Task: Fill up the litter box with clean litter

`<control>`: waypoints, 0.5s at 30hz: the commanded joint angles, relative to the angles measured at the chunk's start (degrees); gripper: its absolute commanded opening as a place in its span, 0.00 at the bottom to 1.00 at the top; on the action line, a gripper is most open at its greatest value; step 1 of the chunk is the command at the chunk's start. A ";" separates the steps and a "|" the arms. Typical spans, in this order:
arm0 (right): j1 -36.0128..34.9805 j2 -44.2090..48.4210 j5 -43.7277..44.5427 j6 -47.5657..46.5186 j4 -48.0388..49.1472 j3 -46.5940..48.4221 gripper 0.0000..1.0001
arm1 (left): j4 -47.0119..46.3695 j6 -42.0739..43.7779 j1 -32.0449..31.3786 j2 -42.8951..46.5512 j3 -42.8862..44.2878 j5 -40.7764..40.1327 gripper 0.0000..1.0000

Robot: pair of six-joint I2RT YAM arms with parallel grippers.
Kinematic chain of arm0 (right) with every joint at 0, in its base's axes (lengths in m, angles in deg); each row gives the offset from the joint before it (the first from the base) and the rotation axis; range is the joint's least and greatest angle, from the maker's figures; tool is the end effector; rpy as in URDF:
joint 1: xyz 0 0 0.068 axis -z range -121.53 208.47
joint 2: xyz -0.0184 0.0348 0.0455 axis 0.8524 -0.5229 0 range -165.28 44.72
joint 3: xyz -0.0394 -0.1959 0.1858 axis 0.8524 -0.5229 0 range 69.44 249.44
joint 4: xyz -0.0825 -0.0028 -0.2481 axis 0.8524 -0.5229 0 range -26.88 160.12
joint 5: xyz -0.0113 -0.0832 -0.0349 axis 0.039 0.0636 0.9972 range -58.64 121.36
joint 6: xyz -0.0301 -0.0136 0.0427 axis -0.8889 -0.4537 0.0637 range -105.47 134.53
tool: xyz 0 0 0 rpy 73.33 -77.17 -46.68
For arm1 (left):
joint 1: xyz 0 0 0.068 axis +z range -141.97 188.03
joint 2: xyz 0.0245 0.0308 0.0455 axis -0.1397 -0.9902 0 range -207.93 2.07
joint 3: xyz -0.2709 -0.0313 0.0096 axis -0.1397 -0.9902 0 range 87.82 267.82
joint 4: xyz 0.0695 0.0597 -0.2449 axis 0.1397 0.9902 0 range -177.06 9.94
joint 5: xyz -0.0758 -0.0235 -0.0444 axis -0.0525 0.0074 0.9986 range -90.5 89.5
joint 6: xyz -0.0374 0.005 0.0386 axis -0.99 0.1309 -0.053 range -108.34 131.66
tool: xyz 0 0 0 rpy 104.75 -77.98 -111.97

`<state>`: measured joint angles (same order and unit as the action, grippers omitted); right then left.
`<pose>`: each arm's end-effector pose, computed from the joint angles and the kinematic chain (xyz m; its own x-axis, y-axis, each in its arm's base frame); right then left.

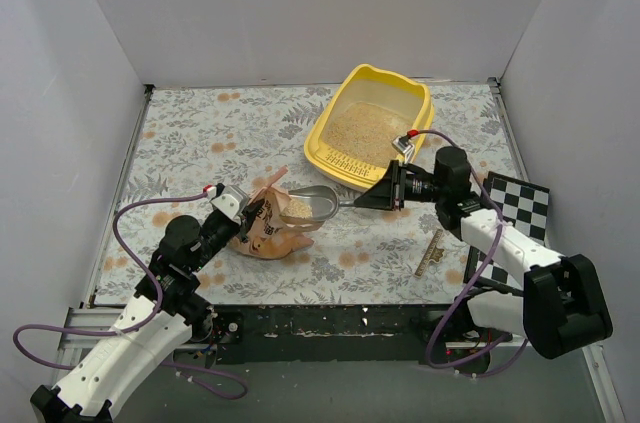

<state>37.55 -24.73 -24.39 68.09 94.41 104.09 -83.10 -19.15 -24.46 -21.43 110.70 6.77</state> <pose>0.2280 0.1187 0.2530 -0.8735 0.1507 -0.4628 -0.4333 0.1923 0.8805 0.1094 -0.0749 0.2674 -0.3854 -0.3570 -0.8509 0.5144 0.6824 -0.5193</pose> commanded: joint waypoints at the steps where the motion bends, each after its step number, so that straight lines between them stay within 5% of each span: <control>1: 1.76 3.53 -1.82 -0.57 -0.30 -1.51 0.01 | -3.35 -0.13 -0.47 0.30 -0.20 1.35 0.00; 15: 7.04 12.49 -2.79 3.56 -1.53 -3.98 0.01 | -3.53 -0.66 -0.47 -0.84 0.33 1.00 0.00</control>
<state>43.71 -15.42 -25.39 69.78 91.81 100.38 -83.23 -19.26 -24.46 -22.13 110.70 6.77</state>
